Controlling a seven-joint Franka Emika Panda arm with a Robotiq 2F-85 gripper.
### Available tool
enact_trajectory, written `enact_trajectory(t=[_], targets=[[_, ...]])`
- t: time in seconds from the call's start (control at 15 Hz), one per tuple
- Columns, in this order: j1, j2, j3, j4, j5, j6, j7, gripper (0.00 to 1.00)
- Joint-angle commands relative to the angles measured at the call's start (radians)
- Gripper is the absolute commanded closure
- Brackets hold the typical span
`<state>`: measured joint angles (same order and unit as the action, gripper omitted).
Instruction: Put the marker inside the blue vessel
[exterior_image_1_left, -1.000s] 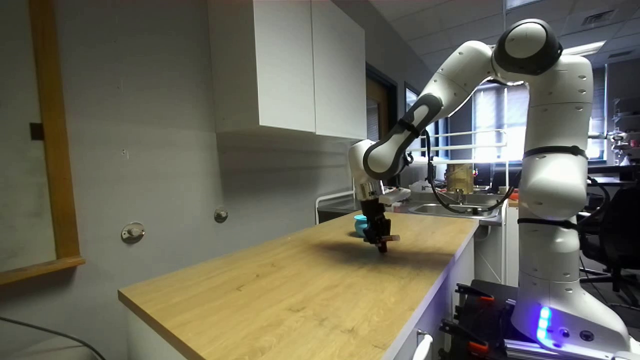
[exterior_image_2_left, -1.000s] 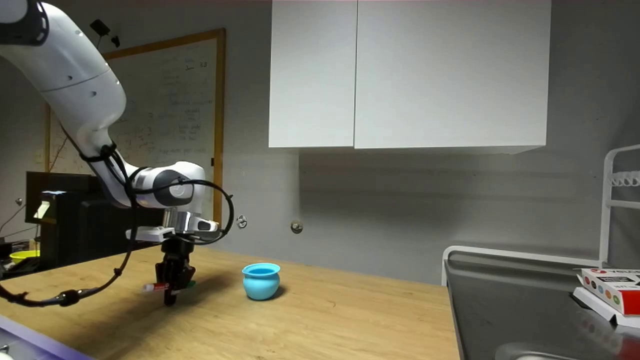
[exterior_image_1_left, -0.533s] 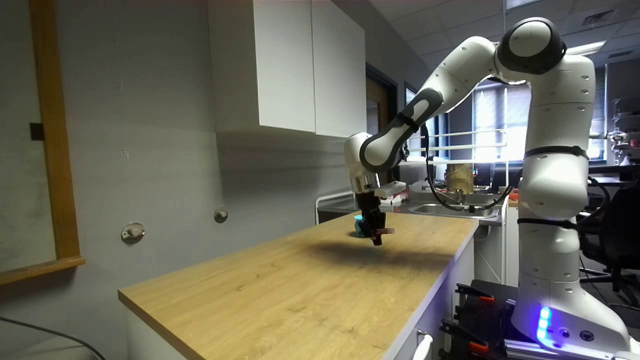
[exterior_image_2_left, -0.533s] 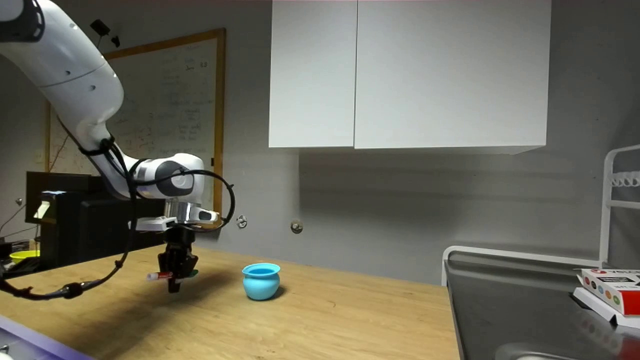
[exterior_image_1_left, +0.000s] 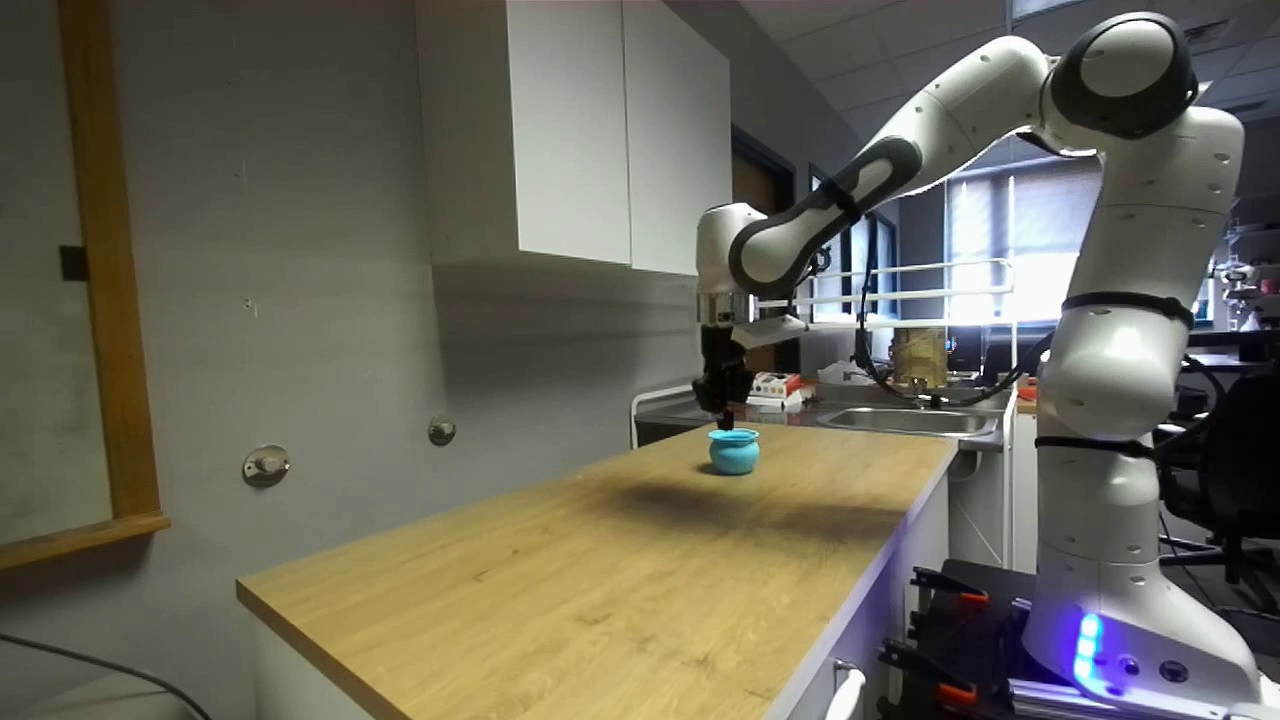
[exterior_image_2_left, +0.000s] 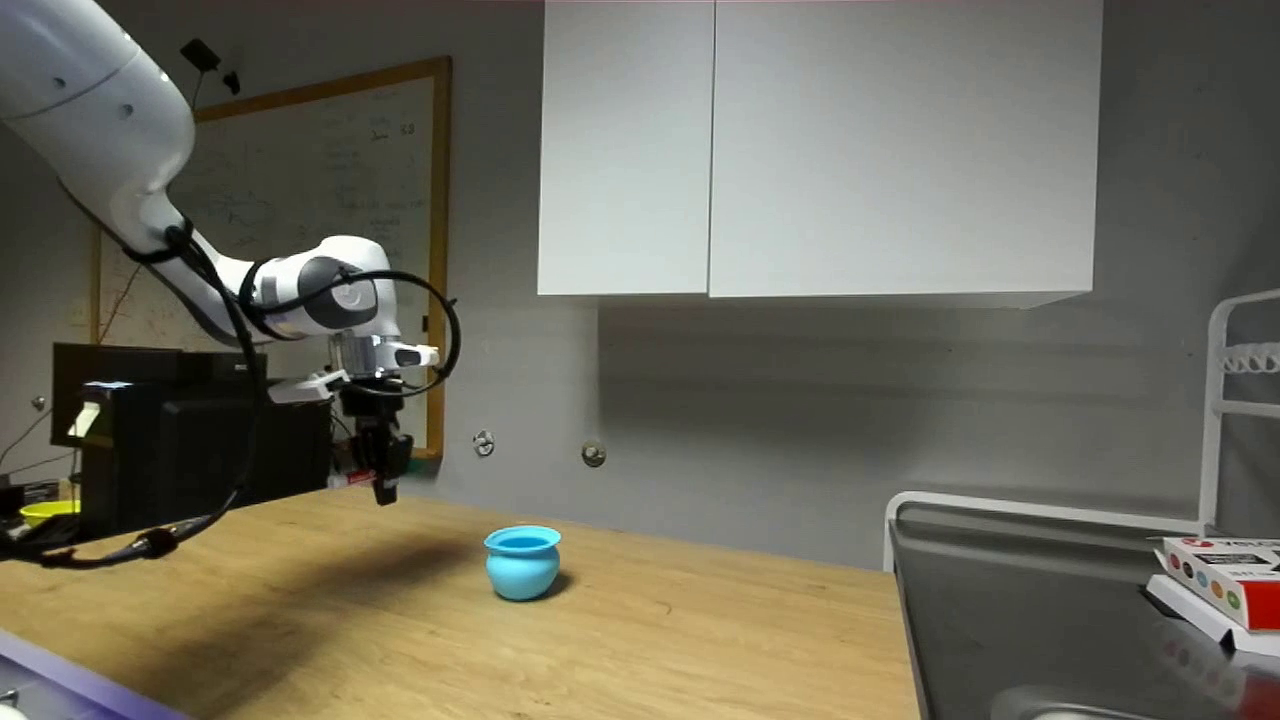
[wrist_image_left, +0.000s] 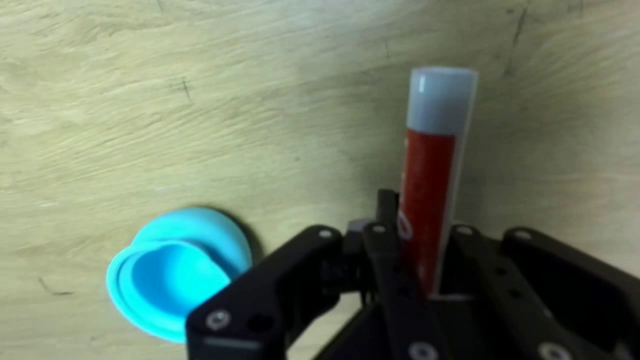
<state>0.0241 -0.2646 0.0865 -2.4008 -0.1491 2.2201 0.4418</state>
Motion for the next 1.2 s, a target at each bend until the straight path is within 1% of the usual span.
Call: enact_trajectory(t=[0.0, 0.2, 0.4, 0.6, 0.8, 1.0, 1.13], targets=[[-0.058, -0.073, 0.027, 0.008, -0.073, 0.057, 0.136, 0.98], [-0.123, -0.095, 0.038, 0.025, -0.142, 0.125, 0.242, 0.98], [-0.201, -0.074, 0.043, 0.060, -0.218, 0.199, 0.366, 0.98], [-0.287, -0.028, 0.055, 0.096, -0.344, 0.264, 0.522, 0.98], [-0.346, 0.027, 0.059, 0.129, -0.501, 0.301, 0.699, 0.98], [-0.353, 0.086, 0.036, 0.150, -0.686, 0.308, 0.895, 0.98], [-0.332, 0.125, 0.011, 0.164, -0.809, 0.283, 1.018, 0.98]])
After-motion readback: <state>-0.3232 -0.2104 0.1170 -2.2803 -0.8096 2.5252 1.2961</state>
